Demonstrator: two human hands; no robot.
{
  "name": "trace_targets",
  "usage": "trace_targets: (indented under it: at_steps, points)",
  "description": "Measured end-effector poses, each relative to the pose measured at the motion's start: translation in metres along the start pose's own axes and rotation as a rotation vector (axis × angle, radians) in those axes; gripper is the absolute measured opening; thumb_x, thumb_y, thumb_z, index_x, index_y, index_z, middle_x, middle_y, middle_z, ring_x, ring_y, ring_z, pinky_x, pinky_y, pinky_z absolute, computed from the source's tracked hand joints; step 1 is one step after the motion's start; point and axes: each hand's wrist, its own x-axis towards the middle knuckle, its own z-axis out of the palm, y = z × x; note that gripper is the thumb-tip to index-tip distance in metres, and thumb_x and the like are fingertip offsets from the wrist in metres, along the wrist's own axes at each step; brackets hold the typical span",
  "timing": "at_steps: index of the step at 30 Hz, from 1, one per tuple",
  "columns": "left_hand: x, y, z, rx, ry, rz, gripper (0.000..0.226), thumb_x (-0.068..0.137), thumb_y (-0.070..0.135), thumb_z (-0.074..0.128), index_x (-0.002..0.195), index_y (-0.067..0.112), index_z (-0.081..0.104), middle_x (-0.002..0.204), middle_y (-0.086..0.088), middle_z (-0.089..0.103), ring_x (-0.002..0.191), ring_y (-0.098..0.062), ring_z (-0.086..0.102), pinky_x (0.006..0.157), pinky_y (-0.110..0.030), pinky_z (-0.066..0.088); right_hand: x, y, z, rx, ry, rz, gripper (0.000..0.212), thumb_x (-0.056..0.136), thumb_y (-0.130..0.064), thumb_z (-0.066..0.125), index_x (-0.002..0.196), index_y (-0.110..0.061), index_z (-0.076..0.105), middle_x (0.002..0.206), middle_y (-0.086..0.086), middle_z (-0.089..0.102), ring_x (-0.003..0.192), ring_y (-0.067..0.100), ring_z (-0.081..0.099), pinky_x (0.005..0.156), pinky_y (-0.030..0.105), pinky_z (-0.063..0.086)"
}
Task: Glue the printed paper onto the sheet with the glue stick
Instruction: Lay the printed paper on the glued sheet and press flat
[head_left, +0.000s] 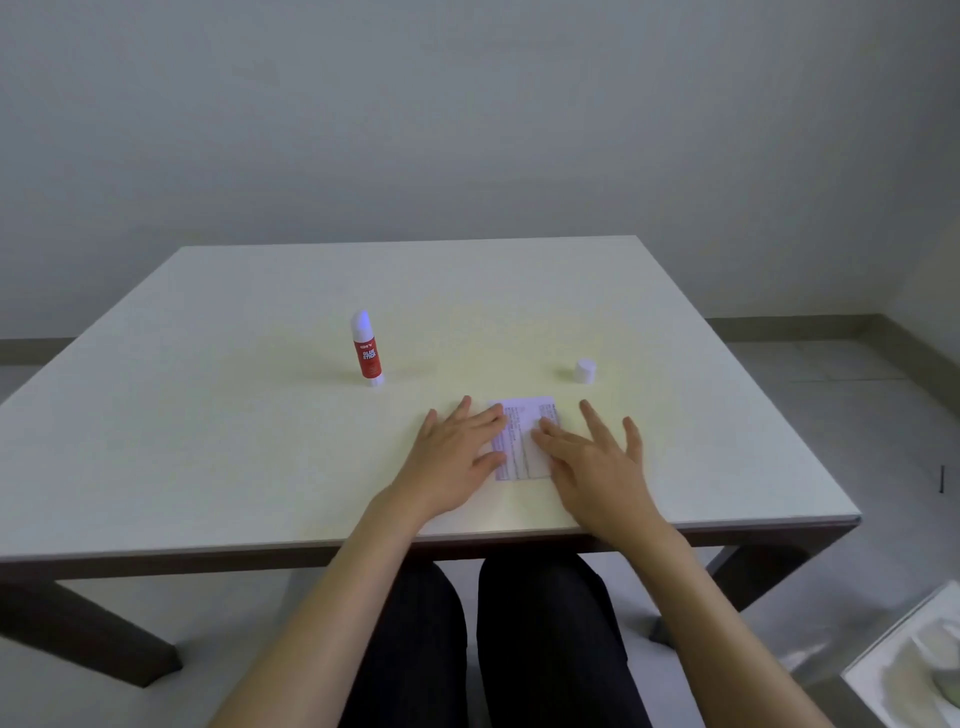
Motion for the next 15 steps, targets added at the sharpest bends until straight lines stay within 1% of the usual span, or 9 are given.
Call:
trace_targets:
  at_steps: [3,6,8,10,13,15]
  points:
    - [-0.008,-0.02,-0.011,0.037,0.011,-0.043,0.053,0.097,0.036,0.041,0.147,0.025,0.026,0.157,0.016,0.02,0.148,-0.014,0.001,0.117,-0.046,-0.003,-0.001,-0.024,0.007,0.031,-0.045,-0.083,0.047,0.098,-0.024,0.031,0.144,-0.032,0.034,0.155,-0.016,0.028,0.149,0.021,0.005,0.114,0.054,-0.009]
    - [-0.015,-0.037,-0.022,0.1,-0.002,-0.036,0.057,0.093,0.047,0.044,0.146,0.03,0.029,0.155,0.018,0.022,0.147,-0.011,0.0,0.117,-0.046,-0.005,0.0,-0.037,0.01,0.059,-0.035,-0.086,0.048,0.098,-0.024,0.029,0.146,-0.031,0.03,0.157,-0.015,0.025,0.149,0.022,0.004,0.114,0.053,-0.011]
    - [-0.016,-0.044,-0.028,0.1,-0.054,-0.031,0.062,0.089,0.055,0.045,0.145,0.035,0.027,0.155,0.021,0.019,0.147,-0.011,-0.003,0.116,-0.047,-0.008,0.001,-0.038,0.009,0.007,-0.014,-0.087,0.049,0.098,-0.027,0.026,0.147,-0.03,0.028,0.157,-0.015,0.023,0.149,0.024,0.001,0.113,0.054,-0.015]
    - [-0.014,-0.048,-0.032,0.096,-0.091,-0.036,0.068,0.086,0.06,0.046,0.146,0.039,0.023,0.156,0.025,0.014,0.147,-0.01,-0.006,0.115,-0.048,-0.011,-0.004,-0.041,0.008,-0.073,0.011,-0.126,0.051,0.097,-0.029,0.024,0.148,-0.028,0.025,0.158,-0.014,0.022,0.148,0.027,-0.003,0.11,0.054,-0.022]
    - [-0.01,-0.051,-0.032,0.121,-0.107,-0.034,0.074,0.082,0.065,0.046,0.147,0.04,0.018,0.155,0.027,0.009,0.146,-0.011,-0.01,0.114,-0.049,-0.014,-0.016,-0.048,0.009,-0.05,0.037,-0.235,0.055,0.092,-0.031,0.02,0.146,-0.025,0.032,0.155,-0.012,0.031,0.148,0.029,-0.004,0.104,0.049,-0.032]
    - [-0.009,-0.052,-0.03,0.118,-0.107,-0.037,0.077,0.081,0.067,0.046,0.147,0.04,0.016,0.155,0.028,0.007,0.146,-0.011,-0.011,0.114,-0.05,-0.014,-0.015,-0.049,0.008,-0.025,0.023,-0.274,0.06,0.088,-0.033,0.013,0.143,-0.027,0.037,0.151,-0.014,0.037,0.148,0.027,-0.002,0.103,0.047,-0.033]
